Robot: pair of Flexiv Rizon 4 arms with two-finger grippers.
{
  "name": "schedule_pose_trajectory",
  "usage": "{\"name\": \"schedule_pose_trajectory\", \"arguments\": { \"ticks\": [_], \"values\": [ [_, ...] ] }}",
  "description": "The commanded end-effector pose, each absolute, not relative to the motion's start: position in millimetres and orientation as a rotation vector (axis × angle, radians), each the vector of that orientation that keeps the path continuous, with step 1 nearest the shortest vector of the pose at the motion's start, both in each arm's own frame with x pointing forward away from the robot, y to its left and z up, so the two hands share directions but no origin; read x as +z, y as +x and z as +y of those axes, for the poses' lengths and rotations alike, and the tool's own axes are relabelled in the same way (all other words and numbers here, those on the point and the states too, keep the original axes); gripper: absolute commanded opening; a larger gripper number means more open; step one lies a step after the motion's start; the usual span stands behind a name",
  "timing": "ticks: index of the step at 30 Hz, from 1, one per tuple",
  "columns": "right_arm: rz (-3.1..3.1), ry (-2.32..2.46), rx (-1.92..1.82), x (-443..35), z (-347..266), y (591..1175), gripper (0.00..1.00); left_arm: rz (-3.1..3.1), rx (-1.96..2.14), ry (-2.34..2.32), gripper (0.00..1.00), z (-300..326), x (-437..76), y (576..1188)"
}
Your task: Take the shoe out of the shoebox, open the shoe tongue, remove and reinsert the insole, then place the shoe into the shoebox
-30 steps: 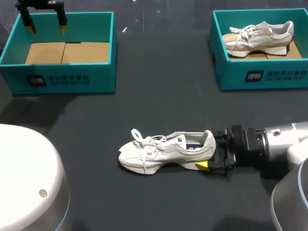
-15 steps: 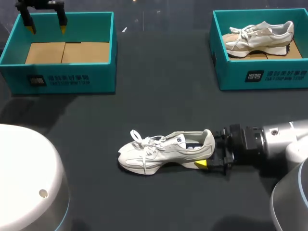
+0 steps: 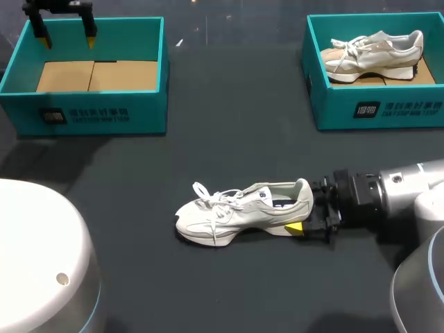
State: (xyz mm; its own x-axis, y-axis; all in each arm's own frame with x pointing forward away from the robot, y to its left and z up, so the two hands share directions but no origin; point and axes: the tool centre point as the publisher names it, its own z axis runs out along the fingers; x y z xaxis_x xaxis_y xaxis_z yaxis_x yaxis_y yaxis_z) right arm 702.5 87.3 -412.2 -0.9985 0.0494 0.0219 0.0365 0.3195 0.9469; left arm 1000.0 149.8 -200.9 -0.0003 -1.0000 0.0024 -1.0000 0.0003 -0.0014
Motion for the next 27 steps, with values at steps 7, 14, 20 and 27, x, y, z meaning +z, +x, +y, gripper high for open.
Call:
{"name": "schedule_pose_trajectory", "arguments": {
  "ticks": [7,14,20,27],
  "values": [
    [2.541,0.084,1.837,-414.3,86.3,703.4,0.0,-2.221,0.003,2.221,1.0,149.9,-200.6,1000.0],
    [2.541,0.084,1.837,-414.3,86.3,703.4,0.0,-2.221,0.003,2.221,1.0,149.9,-200.6,1000.0],
    [2.541,0.084,1.837,-414.3,86.3,703.4,0.0,-2.221,0.003,2.221,1.0,149.9,-200.6,1000.0],
    [2.541,0.084,1.837,-414.3,86.3,703.4,0.0,-2.217,0.011,2.277,1.0,129.5,-195.4,981.2]
  ]
}}
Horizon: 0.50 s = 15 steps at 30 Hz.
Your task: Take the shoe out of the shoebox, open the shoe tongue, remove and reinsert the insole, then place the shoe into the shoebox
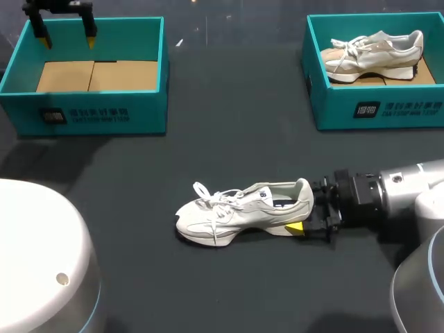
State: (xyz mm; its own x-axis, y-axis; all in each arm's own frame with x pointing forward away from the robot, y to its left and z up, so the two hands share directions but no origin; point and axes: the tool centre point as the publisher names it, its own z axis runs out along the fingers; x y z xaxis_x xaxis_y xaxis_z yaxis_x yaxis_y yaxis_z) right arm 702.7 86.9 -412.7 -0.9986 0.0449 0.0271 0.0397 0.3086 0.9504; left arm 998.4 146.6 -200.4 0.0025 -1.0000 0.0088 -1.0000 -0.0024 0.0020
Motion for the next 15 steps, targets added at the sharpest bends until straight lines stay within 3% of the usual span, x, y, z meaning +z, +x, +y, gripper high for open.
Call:
{"name": "schedule_pose_trajectory", "arguments": {
  "ticks": [1,15],
  "values": [
    [2.541,0.084,1.837,-414.3,86.3,703.4,0.0,-2.215,0.012,2.277,1.0,123.3,-192.6,975.6],
    [2.541,0.084,1.837,-414.3,86.3,703.4,0.0,-2.277,0.054,2.341,1.0,28.2,-181.7,894.3]
  ]
}}
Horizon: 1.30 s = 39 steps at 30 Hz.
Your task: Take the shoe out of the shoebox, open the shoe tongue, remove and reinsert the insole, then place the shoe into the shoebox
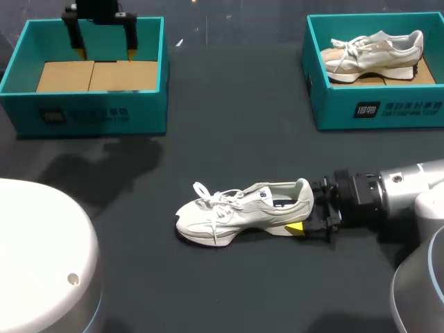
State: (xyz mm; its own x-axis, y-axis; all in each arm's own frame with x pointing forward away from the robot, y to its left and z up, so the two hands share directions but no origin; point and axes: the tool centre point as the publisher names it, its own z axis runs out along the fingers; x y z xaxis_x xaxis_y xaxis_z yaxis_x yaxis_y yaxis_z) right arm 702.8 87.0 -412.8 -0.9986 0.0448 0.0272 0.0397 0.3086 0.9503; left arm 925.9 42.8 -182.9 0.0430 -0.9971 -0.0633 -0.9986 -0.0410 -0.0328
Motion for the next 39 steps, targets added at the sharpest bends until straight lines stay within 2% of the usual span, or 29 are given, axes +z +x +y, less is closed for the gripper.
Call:
{"name": "schedule_pose_trajectory", "arguments": {
  "ticks": [1,15,36,39],
  "values": [
    [2.541,0.084,1.837,-414.3,86.3,703.4,0.0,2.132,-0.04,-2.166,1.0,22.0,-181.3,889.2],
    [2.541,0.084,1.837,-414.3,86.3,703.4,0.0,2.283,0.003,-2.12,1.0,-52.1,-178.6,826.3],
    [2.541,0.084,1.837,-414.3,86.3,703.4,0.0,2.283,0.003,-2.12,1.0,-52.1,-178.6,826.3],
    [2.541,0.084,1.837,-414.3,86.3,703.4,0.0,2.301,0.024,-2.088,1.0,-69.8,-187.7,809.1]
  ]
}}
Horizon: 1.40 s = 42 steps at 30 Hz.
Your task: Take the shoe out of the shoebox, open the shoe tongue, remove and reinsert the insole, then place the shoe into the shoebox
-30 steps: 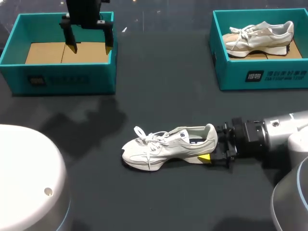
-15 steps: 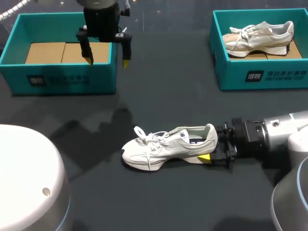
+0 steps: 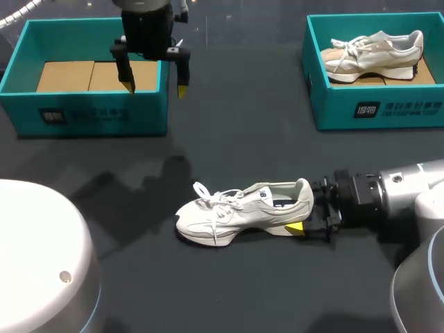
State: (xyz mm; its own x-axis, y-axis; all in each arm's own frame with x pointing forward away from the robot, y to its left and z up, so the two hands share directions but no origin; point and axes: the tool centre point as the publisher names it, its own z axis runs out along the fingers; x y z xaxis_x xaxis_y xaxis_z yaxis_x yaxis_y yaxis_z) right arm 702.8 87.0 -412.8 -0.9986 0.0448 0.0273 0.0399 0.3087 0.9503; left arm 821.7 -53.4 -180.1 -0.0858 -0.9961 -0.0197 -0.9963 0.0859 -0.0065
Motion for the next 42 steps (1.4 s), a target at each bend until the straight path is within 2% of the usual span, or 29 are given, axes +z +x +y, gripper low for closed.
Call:
{"name": "schedule_pose_trajectory", "arguments": {
  "ticks": [1,24,37,42],
  "values": [
    [2.541,0.084,1.837,-414.3,86.3,703.4,0.0,2.33,0.031,-2.075,1.0,-75.9,-189.7,803.1],
    [2.541,0.084,1.837,-414.3,86.3,703.4,0.0,2.393,0.183,-2.052,1.0,-197.9,-242.6,694.5],
    [2.541,0.084,1.837,-414.3,86.3,703.4,0.0,2.396,0.197,-2.055,1.0,-200.6,-243.8,692.9],
    [2.541,0.084,1.837,-414.3,86.3,703.4,0.0,2.242,0.327,-2.187,1.0,-222.4,-260.7,694.2]
  ]
}}
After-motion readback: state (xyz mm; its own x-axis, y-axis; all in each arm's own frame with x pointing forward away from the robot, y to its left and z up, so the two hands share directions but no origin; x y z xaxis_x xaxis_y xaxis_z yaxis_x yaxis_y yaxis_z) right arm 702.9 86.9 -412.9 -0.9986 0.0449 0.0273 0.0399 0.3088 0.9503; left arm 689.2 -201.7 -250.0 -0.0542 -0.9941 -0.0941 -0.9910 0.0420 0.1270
